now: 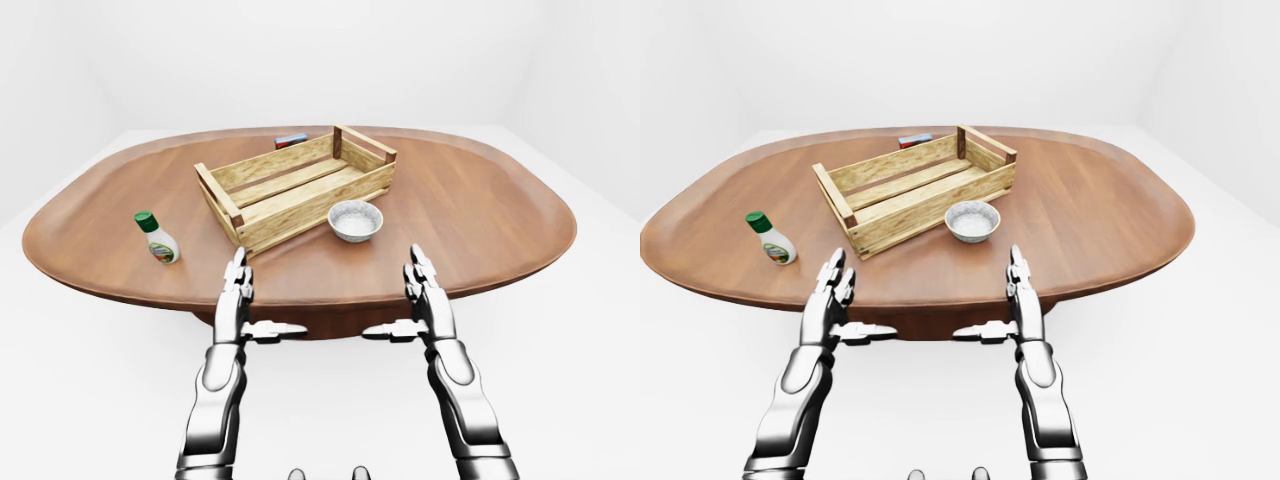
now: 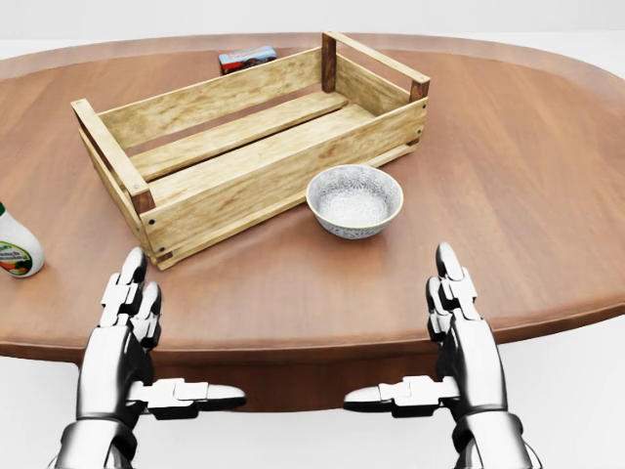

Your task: Pick up the salad dressing and put it in the tray.

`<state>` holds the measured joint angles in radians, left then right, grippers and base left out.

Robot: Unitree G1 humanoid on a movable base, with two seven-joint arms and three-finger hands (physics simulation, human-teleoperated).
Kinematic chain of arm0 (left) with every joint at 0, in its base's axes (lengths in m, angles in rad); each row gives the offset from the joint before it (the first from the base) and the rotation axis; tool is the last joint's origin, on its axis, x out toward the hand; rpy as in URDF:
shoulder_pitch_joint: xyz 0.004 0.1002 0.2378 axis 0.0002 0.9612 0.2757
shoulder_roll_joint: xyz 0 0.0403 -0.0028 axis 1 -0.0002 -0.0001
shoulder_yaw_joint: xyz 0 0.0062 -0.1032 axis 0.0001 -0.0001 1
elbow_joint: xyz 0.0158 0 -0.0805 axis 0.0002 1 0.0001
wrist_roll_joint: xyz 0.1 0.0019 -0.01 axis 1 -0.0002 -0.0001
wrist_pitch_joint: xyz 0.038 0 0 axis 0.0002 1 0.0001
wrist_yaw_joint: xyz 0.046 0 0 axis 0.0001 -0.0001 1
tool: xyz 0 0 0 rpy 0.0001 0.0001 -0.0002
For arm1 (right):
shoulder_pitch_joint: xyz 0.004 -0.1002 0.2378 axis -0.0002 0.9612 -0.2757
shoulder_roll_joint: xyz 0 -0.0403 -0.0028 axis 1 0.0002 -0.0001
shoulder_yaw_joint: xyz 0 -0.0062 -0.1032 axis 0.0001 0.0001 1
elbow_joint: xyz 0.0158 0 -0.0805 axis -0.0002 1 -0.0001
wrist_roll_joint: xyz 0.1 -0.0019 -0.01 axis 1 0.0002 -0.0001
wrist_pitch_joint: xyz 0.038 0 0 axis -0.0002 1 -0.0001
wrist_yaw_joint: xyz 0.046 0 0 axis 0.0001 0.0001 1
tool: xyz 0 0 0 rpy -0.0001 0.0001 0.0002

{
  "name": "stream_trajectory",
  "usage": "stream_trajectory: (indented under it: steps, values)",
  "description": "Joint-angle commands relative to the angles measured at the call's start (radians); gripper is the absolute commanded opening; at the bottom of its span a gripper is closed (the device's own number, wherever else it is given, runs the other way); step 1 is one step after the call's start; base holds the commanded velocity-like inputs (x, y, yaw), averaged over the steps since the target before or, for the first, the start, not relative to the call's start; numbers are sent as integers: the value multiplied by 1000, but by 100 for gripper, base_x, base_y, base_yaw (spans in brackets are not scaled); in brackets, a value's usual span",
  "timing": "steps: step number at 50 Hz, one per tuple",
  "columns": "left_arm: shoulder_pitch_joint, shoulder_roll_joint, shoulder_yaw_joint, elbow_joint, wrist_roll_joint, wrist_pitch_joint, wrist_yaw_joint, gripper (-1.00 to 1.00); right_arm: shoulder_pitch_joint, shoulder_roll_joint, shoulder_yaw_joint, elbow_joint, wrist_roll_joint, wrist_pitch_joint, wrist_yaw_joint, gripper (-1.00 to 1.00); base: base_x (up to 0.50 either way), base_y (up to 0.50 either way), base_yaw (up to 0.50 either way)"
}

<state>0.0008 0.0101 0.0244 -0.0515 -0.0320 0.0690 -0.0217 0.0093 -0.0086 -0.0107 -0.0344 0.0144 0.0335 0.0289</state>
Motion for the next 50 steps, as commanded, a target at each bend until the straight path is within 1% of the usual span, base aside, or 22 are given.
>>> stream_trajectory:
  steps: [1, 3, 5, 7, 12, 13, 15, 17, 21, 22, 26, 28, 29, 31, 33, 36, 38, 39, 40, 44, 47, 50]
  values:
    - [8, 21, 62, -142, -85, 18, -45, 100, 31, -16, -18, -149, 28, 54, 70, 100, 0, 0, 0]
    - [12, 22, 68, -150, -89, 18, -45, 100, 40, -14, -26, -209, 54, 54, 85, 100, 0, 0, 0]
    - [3, 24, 93, -187, -138, 18, -42, 100, 53, -24, -30, -301, 41, 54, 86, 100, 0, 0, 0]
    - [-8, 44, 139, -282, -192, 18, -28, 100, 66, -34, -54, -422, 36, 54, 93, 100, 0, 0, 0]
    - [-18, 92, 236, -452, -247, 18, -29, 100, 78, -50, -130, -657, 23, 54, 129, 100, 0, 0, 0]
    - [-19, 115, 277, -515, -276, 18, -41, 100, 76, -62, -184, -749, 36, 54, 143, 100, 0, 0, 0]
    - [-11, 139, 311, -574, -278, 18, -79, 100, 71, -70, -259, -844, 46, 54, 170, 100, 0, 0, 0]
    - [-13, 144, 350, -604, -268, 18, -93, 100, 66, -73, -326, -907, 55, 54, 201, 100, 0, 0, 0]
    - [-25, 172, 453, -662, -300, 18, -131, 100, 54, -117, -518, -1012, 134, 54, 243, 100, 0, 0, 0]
    - [-29, 178, 477, -669, -310, 18, -135, 100, 65, -154, -589, -1012, 203, 54, 234, 100, 0, 0, 0]
    - [-27, 208, 550, -701, -320, 18, -157, 100, 171, -335, -704, -1012, 489, 54, 56, 100, 0, 0, 0]
    - [-38, 225, 607, -712, -350, 18, -160, 100, 242, -425, -793, -1013, 627, 54, -30, 100, 0, 0, 0]
    - [-41, 247, 658, -724, -372, 18, -164, 100, 267, -448, -831, -1013, 678, 54, -56, 100, 0, 0, 0]
    - [-47, 270, 721, -738, -414, 18, -163, 100, 297, -468, -894, -1013, 795, 54, -96, 100, 0, 0, 0]
    - [-54, 303, 796, -750, -464, 18, -155, 100, 324, -486, -888, -1013, 805, 54, -117, 100, 0, 0, 0]
    - [-56, 346, 873, -755, -539, 18, -139, 100, 326, -504, -872, -1013, 796, 54, -140, 100, 0, 0, 0]
    - [-54, 374, 922, -750, -585, 18, -128, 100, 334, -542, -836, -1013, 704, 54, -150, 100, 0, 0, 0]
    - [-54, 393, 958, -750, -615, 18, -118, 100, 317, -538, -832, -1013, 705, 54, -161, 100, 0, 27, 0]
    - [-54, 406, 987, -748, -655, 18, -105, 100, 314, -548, -802, -1013, 633, 54, -165, 100, 0, 50, 0]
    - [-23, 421, 985, -738, -686, 18, -84, 100, 275, -508, -757, -1013, 547, 54, -121, 100, 0, 50, 0]
    - [-14, 418, 966, -733, -680, 18, -81, 100, 276, -533, -749, -1013, 527, 54, -134, 100, 0, 50, 0]
    - [-13, 418, 959, -734, -677, 18, -79, 100, 266, -524, -747, -1013, 513, 54, -122, 100, 0, 50, 0]
